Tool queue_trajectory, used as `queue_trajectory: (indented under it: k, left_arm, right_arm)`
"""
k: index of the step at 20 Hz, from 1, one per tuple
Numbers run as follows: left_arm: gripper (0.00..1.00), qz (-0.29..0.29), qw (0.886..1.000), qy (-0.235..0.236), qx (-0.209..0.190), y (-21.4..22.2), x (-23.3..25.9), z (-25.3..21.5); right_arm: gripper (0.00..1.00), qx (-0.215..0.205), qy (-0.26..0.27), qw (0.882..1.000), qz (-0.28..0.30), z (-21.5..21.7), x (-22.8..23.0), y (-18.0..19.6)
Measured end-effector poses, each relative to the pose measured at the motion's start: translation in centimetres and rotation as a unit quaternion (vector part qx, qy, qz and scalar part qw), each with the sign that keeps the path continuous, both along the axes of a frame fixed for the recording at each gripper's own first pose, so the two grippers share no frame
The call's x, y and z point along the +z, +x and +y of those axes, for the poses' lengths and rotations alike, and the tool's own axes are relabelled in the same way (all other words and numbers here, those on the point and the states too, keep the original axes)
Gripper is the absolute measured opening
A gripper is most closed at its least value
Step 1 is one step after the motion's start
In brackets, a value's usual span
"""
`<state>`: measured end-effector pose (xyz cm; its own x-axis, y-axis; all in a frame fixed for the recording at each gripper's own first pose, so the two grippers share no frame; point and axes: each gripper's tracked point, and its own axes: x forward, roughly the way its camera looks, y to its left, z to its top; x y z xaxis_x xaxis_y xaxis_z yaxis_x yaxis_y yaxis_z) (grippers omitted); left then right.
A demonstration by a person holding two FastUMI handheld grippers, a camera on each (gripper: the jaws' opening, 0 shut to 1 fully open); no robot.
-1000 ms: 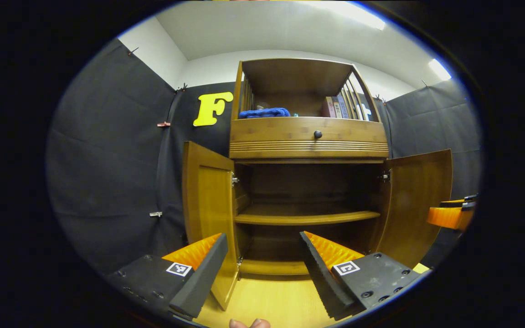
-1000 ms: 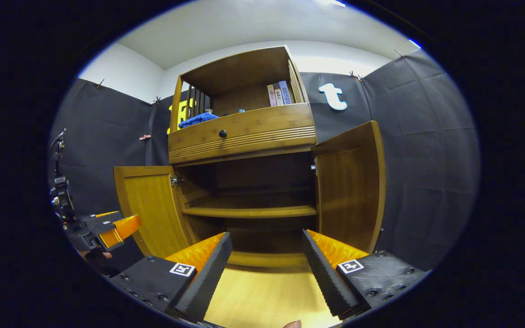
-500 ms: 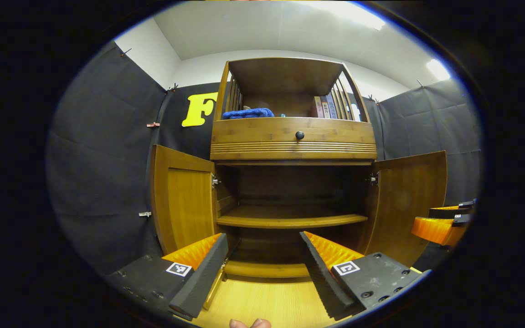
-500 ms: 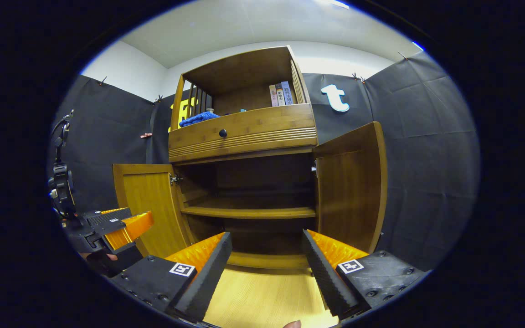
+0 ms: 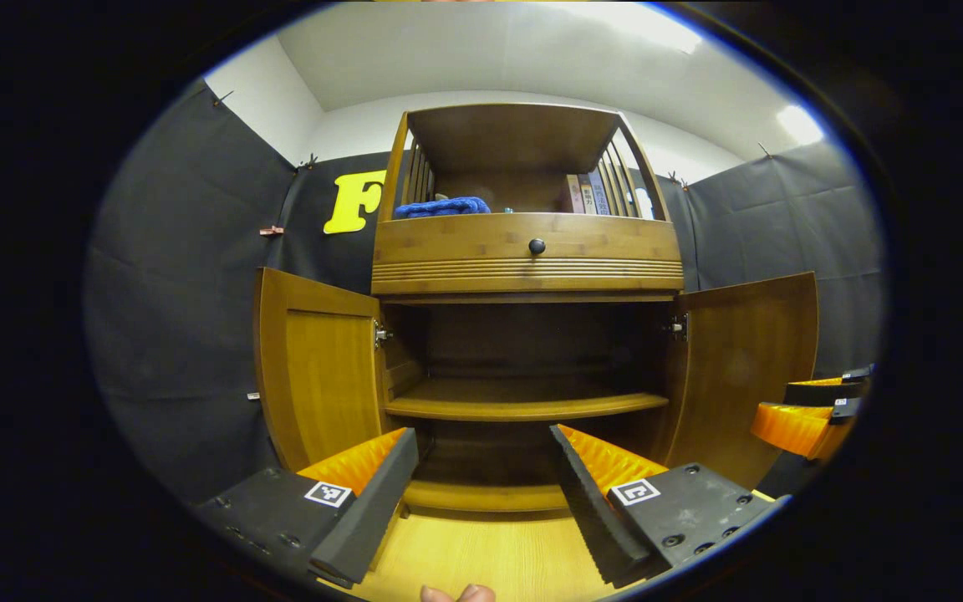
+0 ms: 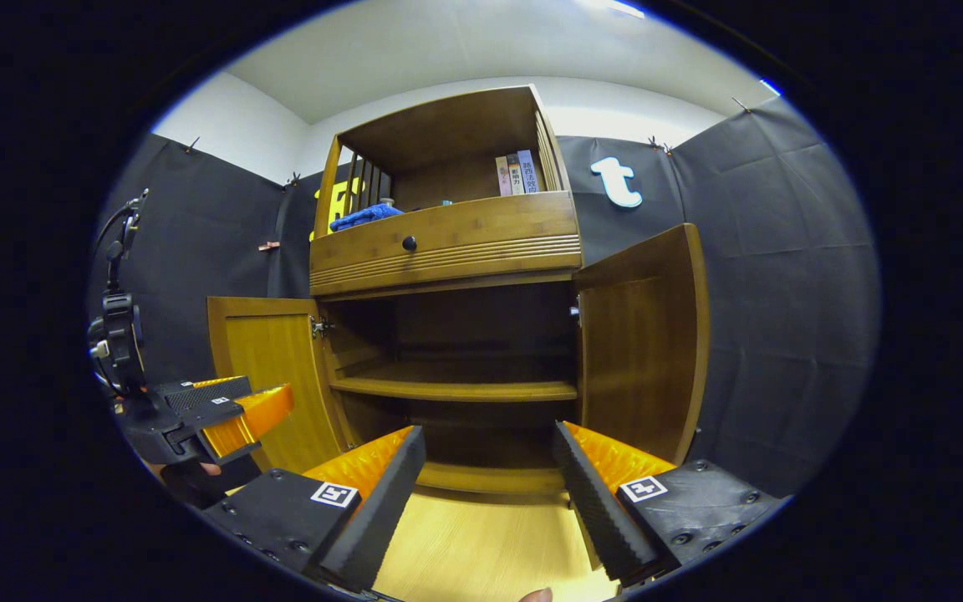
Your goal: Open the right door of the double-door shoe cabinet with the right hand, and open the left door with the left hand.
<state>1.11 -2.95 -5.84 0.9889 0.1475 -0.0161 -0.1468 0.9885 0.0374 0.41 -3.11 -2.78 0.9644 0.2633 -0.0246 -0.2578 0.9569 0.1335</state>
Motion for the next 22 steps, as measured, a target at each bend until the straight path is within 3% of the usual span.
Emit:
queue_trajectory:
  k: [22]
  left_arm:
    - [0.97,0.003,1.000,-0.003,-0.005,-1.2,0.3,-0.5]
  right_arm:
    - [0.98,-0.005,-0.007,1.000,0.001,-0.3,-0.1,-1.4]
